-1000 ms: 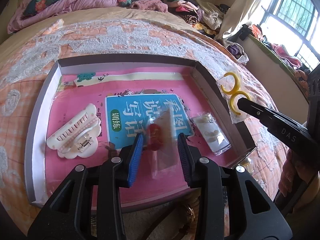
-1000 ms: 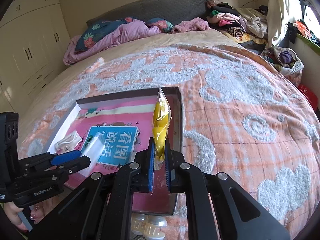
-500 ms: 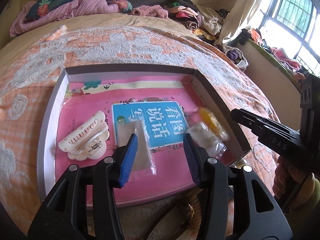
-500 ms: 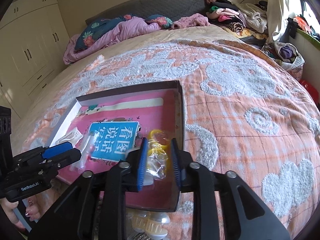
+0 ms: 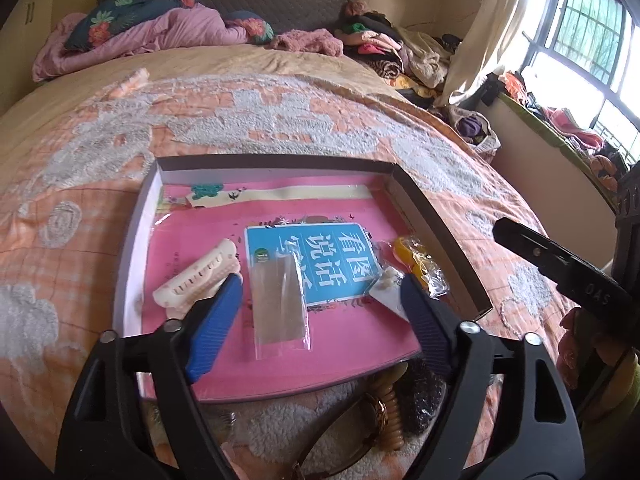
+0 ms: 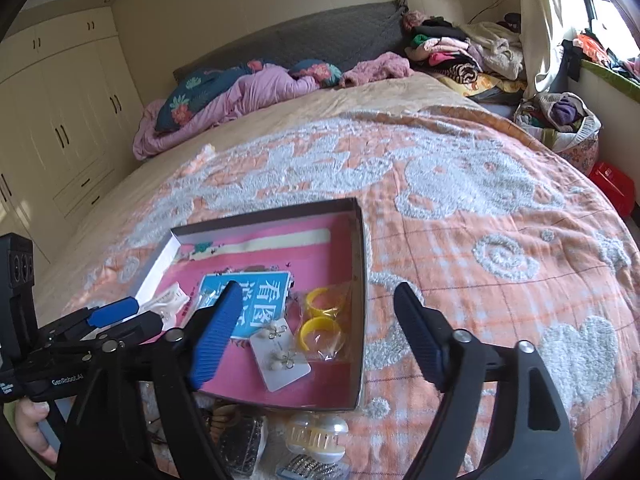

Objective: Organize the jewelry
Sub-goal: 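Lower the clear bag into the box with left tool while right tool drops the yellow ties there, then withdraw both tools from the box and move toward the brown watch strap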

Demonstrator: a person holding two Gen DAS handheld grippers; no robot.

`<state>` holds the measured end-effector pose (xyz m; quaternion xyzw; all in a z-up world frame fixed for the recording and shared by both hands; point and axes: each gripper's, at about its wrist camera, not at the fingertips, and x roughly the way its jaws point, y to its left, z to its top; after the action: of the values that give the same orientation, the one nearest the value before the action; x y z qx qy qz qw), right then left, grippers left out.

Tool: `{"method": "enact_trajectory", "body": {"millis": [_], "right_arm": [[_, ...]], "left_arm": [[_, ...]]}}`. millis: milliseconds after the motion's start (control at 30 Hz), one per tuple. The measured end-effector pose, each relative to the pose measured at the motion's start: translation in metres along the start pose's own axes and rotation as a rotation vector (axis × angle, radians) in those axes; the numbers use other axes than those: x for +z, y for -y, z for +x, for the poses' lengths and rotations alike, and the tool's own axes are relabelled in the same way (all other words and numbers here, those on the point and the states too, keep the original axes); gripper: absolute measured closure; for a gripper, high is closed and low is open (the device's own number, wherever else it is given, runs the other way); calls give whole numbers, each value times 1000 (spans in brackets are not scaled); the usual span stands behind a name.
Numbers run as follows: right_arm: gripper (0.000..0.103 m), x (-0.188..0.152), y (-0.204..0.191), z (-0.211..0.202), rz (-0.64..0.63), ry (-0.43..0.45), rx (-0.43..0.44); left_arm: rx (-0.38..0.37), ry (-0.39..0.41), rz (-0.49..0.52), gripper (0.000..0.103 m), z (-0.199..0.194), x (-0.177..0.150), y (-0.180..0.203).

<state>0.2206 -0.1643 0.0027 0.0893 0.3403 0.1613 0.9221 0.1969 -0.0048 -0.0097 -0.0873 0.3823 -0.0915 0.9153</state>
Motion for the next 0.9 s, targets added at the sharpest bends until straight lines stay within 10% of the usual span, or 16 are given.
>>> {"method": "enact_trajectory", "body": {"millis": [900], "right_arm": [[19, 2, -14, -68, 3, 95, 47]], "left_arm": [[1, 130, -76, 13, -70, 3, -9]]}}
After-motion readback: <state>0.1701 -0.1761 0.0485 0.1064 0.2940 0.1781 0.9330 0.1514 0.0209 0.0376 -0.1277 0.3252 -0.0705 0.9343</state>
